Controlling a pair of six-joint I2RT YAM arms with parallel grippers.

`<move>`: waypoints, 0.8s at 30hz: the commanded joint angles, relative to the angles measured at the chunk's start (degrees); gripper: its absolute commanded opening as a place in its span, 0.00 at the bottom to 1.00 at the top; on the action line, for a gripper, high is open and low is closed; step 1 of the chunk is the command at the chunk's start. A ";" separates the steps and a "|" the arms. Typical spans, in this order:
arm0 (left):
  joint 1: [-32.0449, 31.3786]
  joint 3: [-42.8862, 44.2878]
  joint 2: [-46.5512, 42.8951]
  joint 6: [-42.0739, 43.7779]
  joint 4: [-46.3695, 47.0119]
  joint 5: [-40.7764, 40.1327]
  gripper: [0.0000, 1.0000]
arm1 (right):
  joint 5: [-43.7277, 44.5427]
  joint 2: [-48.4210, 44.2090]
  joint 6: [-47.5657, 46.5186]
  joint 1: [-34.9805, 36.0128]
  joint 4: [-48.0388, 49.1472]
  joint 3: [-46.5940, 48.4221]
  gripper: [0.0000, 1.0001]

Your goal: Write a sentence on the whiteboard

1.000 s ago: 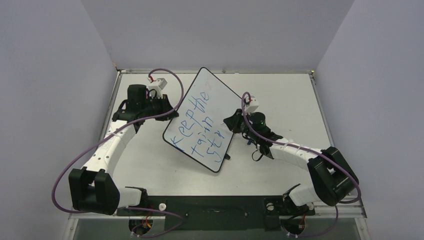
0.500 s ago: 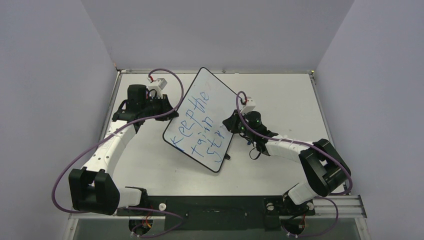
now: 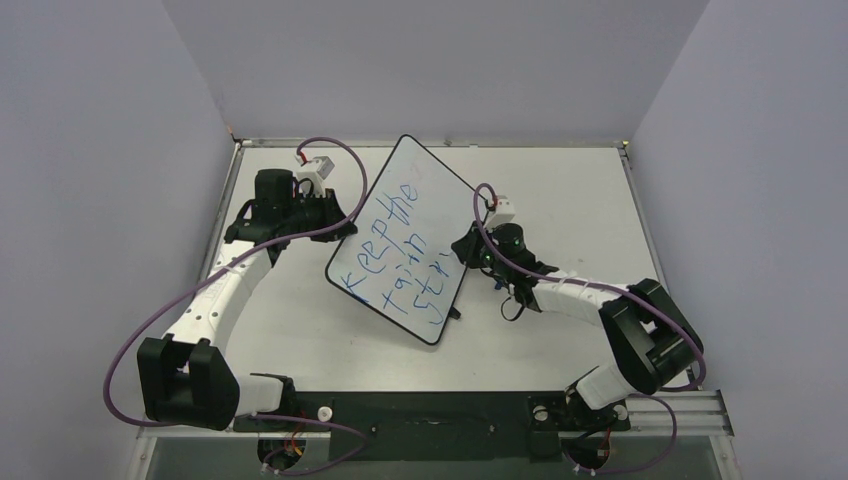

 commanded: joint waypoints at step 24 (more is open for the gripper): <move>-1.54 -0.47 -1.28 2.05 0.36 1.86 0.00 | -1.21 2.11 0.20 1.89 -3.29 7.34 0.00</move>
